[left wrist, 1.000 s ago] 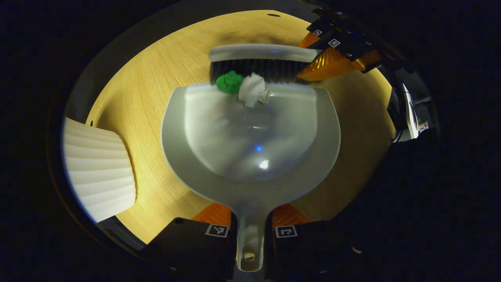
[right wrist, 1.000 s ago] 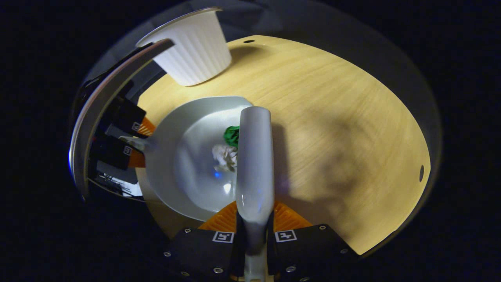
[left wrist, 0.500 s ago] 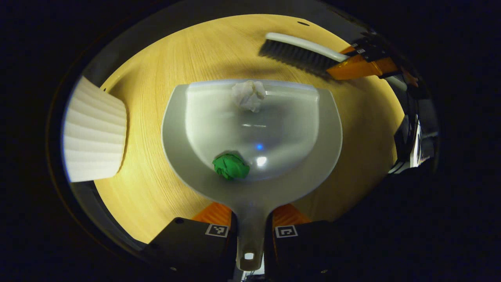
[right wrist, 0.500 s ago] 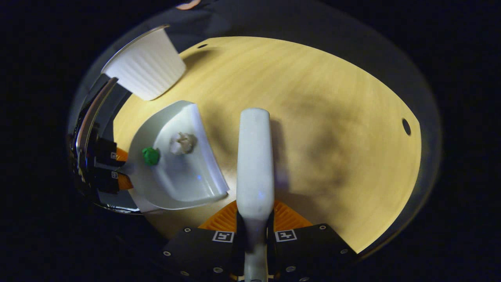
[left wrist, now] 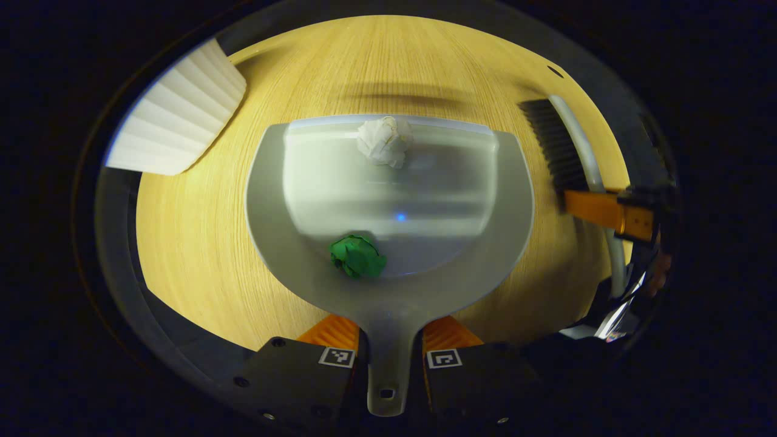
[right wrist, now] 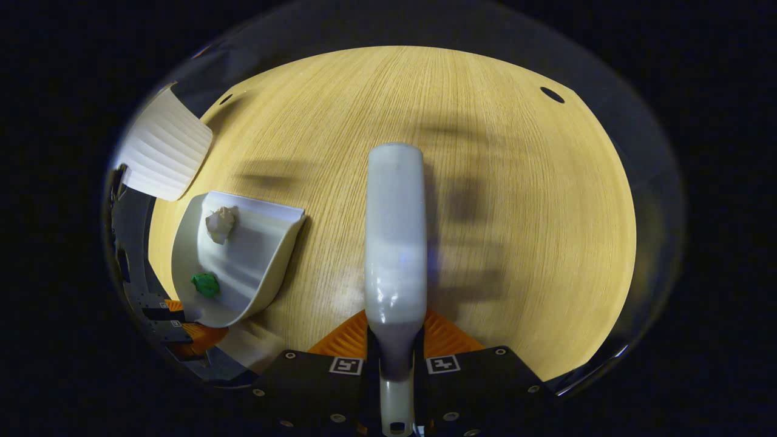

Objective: Pick up the small broom and dustpan from the desktop, sweep the trash into the dustpan with the broom, and then empty the trash into the garbage bin.

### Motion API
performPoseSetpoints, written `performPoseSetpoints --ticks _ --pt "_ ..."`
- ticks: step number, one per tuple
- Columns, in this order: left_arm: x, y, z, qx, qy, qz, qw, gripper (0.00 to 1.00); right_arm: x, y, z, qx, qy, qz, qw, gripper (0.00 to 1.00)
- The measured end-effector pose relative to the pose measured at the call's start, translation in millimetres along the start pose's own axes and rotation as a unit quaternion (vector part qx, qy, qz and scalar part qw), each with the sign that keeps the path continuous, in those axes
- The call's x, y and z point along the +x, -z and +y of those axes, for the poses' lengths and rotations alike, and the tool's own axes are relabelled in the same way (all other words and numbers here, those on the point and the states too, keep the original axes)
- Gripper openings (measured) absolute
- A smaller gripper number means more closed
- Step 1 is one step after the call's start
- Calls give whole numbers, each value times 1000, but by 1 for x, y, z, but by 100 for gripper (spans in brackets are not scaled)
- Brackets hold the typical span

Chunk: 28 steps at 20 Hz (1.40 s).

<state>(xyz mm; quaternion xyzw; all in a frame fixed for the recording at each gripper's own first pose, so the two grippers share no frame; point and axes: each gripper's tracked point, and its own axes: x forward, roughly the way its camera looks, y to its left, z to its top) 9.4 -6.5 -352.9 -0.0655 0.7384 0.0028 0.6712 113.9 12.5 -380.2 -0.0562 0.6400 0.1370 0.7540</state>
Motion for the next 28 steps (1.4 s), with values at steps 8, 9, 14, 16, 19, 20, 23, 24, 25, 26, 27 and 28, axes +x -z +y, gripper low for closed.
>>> performPoseSetpoints --ticks 8,9,14,16,19,20,23,24,25,26,27,28 --pt "-57 -28 3 5 7 -93 996 27 -6 18 3 -5 -6 -11 1000 26" --pt "-64 -28 5 12 -1 -105 994 27 -7 17 3 -8 -6 -14 1000 27" --pt "-120 -43 16 17 -5 -134 991 27 -7 19 5 -29 -8 -28 999 31" --pt "-145 -53 28 8 -12 -148 989 27 -11 24 9 -27 -14 -30 999 33" --pt "-185 -73 59 -9 -22 -174 984 27 -13 25 8 -13 -18 -28 999 32" --pt "-193 -82 75 -16 -27 -183 983 27 -14 24 9 -7 -20 -28 999 32" --pt "-208 -105 139 -30 -48 -191 980 26 -18 14 6 11 -13 -36 999 37" --pt "-205 -109 160 -26 -60 -185 981 26 -20 9 6 21 -13 -36 999 27" --pt "-198 -108 179 -28 -67 -174 982 26 -23 3 7 31 -16 -37 999 39" --pt "-193 -108 196 -25 -76 -162 984 26 -21 15 8 37 -15 -39 998 40" --pt "-186 -112 211 -22 -87 -152 984 27 -22 4 11 39 -15 -39 998 41" --pt "-186 -115 229 -14 -104 -144 984 26 -22 4 8 39 -12 -39 998 41"
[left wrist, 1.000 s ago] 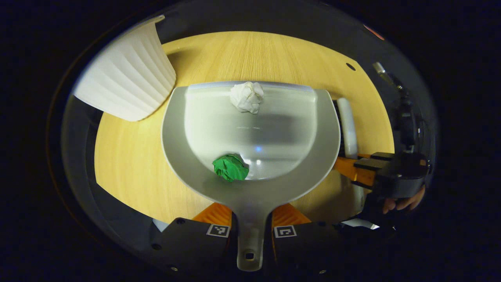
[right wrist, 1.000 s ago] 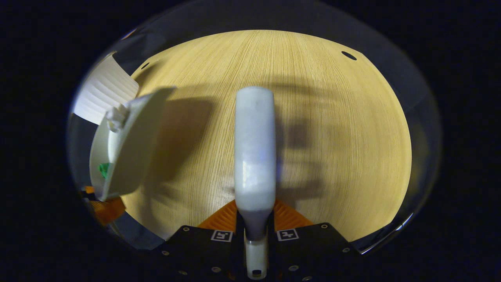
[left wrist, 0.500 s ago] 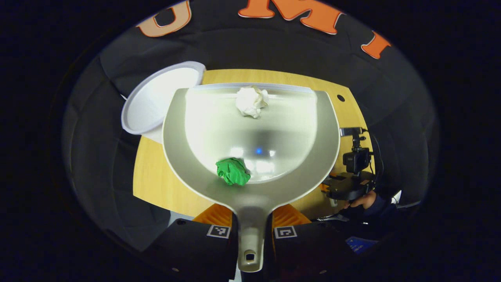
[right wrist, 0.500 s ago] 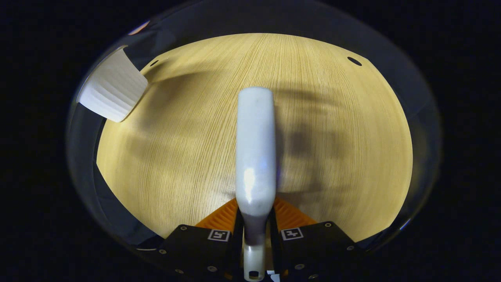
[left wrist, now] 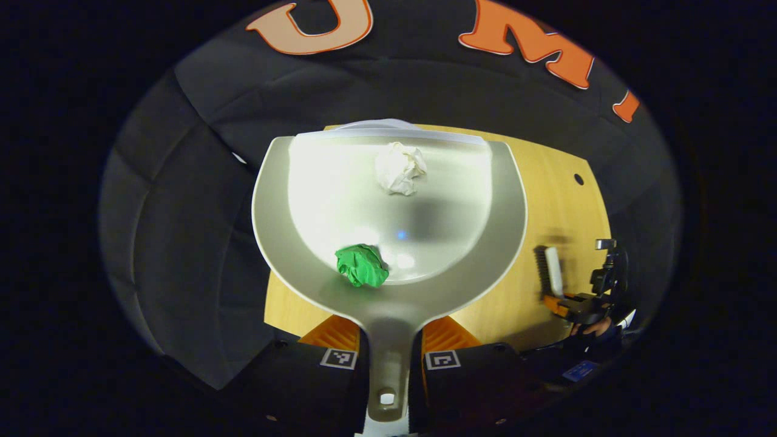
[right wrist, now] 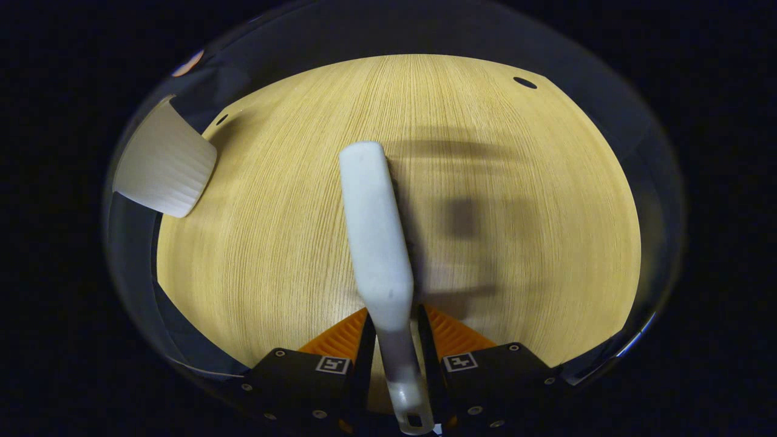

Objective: Pick up the small broom and dustpan from the desktop, sweep the trash into the dustpan with the broom, and then empty the trash into the garbage bin.

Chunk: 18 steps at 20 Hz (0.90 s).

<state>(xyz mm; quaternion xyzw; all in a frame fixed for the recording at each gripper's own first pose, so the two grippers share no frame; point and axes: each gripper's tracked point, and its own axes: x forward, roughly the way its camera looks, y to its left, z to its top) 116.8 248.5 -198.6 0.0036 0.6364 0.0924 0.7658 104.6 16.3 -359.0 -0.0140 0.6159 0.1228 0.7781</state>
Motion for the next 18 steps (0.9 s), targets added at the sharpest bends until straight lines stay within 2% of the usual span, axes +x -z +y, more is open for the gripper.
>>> performPoseSetpoints --ticks 2,4,7,10,11,12,13,14,16,18 --pt "0 -6 30 27 -38 5 999 26 0 -1 1 4 1 0 1000 42" --pt "-1 -13 57 81 -87 16 993 26 0 0 3 6 -1 2 1000 42" --pt "-6 -25 93 163 -158 28 974 27 -1 -1 2 5 -1 3 1000 42" --pt "-17 -29 111 224 -207 45 951 26 0 -1 4 6 -4 2 1000 42" --pt "-20 -33 118 247 -228 47 940 26 0 -1 5 7 -7 2 1000 42" --pt "-27 -36 132 281 -256 50 924 26 0 -1 4 8 -5 2 1000 42" --pt "-32 -43 143 319 -288 47 902 26 0 -1 3 9 -4 1 1000 42" --pt "-39 -51 157 357 -327 45 874 26 0 0 2 10 -1 3 1000 42" --pt "-43 -64 174 404 -370 39 835 25 1 0 1 11 1 3 1000 42" --pt "-48 -63 188 428 -394 32 813 26 1 0 2 12 3 4 1000 42"
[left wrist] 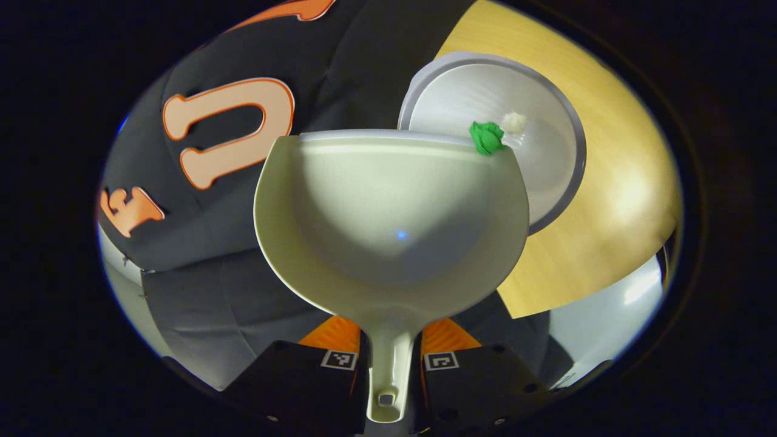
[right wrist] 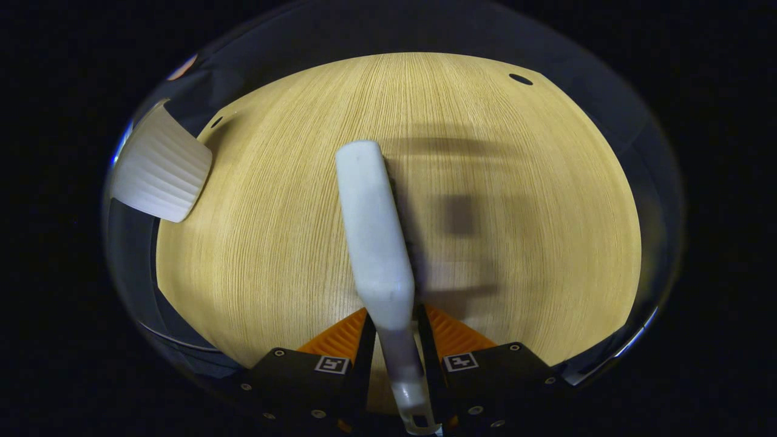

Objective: Pick up the small broom and dustpan from the desktop, sweep the trash into the dustpan with the broom, and then empty the trash into the garbage bin.

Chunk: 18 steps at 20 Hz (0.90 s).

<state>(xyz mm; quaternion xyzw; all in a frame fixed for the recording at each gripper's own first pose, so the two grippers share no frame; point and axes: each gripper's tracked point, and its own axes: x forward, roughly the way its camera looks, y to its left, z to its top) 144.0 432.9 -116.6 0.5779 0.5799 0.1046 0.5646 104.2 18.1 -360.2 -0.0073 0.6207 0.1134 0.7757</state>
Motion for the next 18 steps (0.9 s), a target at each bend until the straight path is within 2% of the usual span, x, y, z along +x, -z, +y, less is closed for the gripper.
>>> performPoseSetpoints --ticks 2,3,4,5,6,7,8,9,10,11,13,16,18 --pt "6 3 -6 -11 -6 -6 1000 25 0 0 0 -1 2 0 1000 43" --pt "5 4 -14 -35 7 -6 999 29 0 -1 -1 -2 4 -1 1000 36" --pt "6 3 -20 -66 26 -11 997 26 -1 0 -1 -2 7 0 1000 45" --pt "9 2 -31 -104 52 -17 993 26 0 0 -1 -2 7 0 1000 46" --pt "11 -1 -41 -145 78 -21 986 25 -1 0 -1 -2 8 0 1000 47" --pt "14 -7 -53 -187 104 -28 976 26 -1 -2 -1 -2 10 -2 1000 58" --pt "12 -21 -55 -224 127 -33 966 26 -1 -2 -2 -3 13 -4 1000 44" --pt "13 -32 -63 -254 148 -40 955 26 -2 -4 -2 -2 14 -5 1000 58" --pt "16 -34 -63 -283 166 -45 944 26 -4 -5 -2 -2 13 -5 1000 50" --pt "16 -51 -69 -306 187 -55 932 26 -5 -6 -2 -2 14 -6 1000 60" --pt "3 -73 -70 -358 238 -72 900 26 -6 -7 -3 -4 17 -7 1000 60" --pt "5 -128 -83 -429 349 -113 826 26 -9 -6 -1 -5 16 -5 1000 60" --pt "-19 -168 -92 -440 406 -143 788 26 -9 -6 1 -6 14 -8 1000 60"
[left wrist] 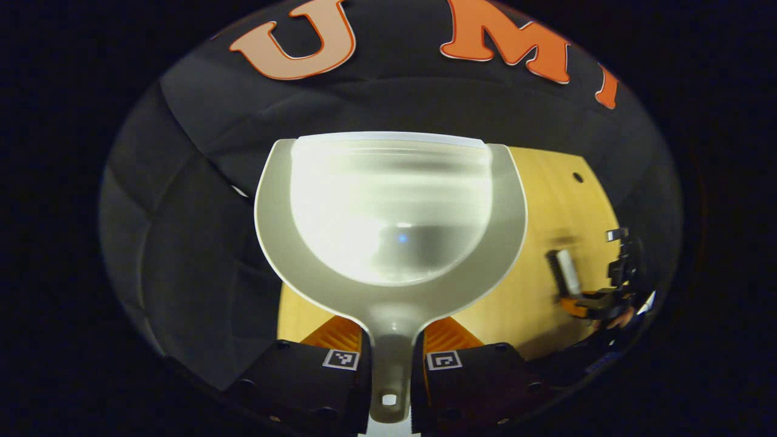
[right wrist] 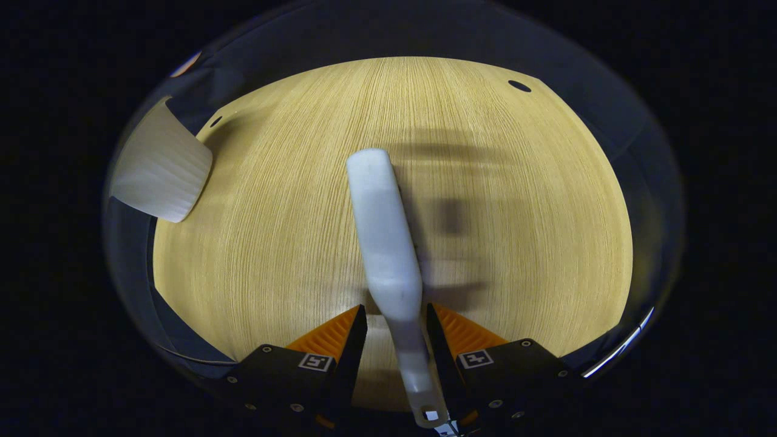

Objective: Pick up the small broom and dustpan from the desktop, sweep the trash into the dustpan with the broom, and then empty the trash into the garbage bin.

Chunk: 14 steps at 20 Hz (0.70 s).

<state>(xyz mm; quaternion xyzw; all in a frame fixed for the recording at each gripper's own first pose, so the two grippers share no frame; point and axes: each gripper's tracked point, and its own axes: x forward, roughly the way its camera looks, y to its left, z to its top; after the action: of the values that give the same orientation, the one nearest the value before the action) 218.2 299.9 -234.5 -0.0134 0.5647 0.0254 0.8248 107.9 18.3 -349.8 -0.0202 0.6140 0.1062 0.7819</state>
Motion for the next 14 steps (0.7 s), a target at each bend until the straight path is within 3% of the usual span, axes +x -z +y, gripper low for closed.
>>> performPoseSetpoints --ticks 2,4,9,14 --pt "9 -12 -49 -14 74 -5 997 25 -2 0 1 0 1 0 1000 60" --pt "25 -19 -72 -12 116 -4 993 26 -2 0 1 -2 3 3 1000 60" --pt "55 4 -121 5 134 3 991 27 -1 9 3 -5 2 12 1000 60" --pt "115 50 -168 32 120 59 990 26 -2 17 9 -10 -5 23 1000 60"
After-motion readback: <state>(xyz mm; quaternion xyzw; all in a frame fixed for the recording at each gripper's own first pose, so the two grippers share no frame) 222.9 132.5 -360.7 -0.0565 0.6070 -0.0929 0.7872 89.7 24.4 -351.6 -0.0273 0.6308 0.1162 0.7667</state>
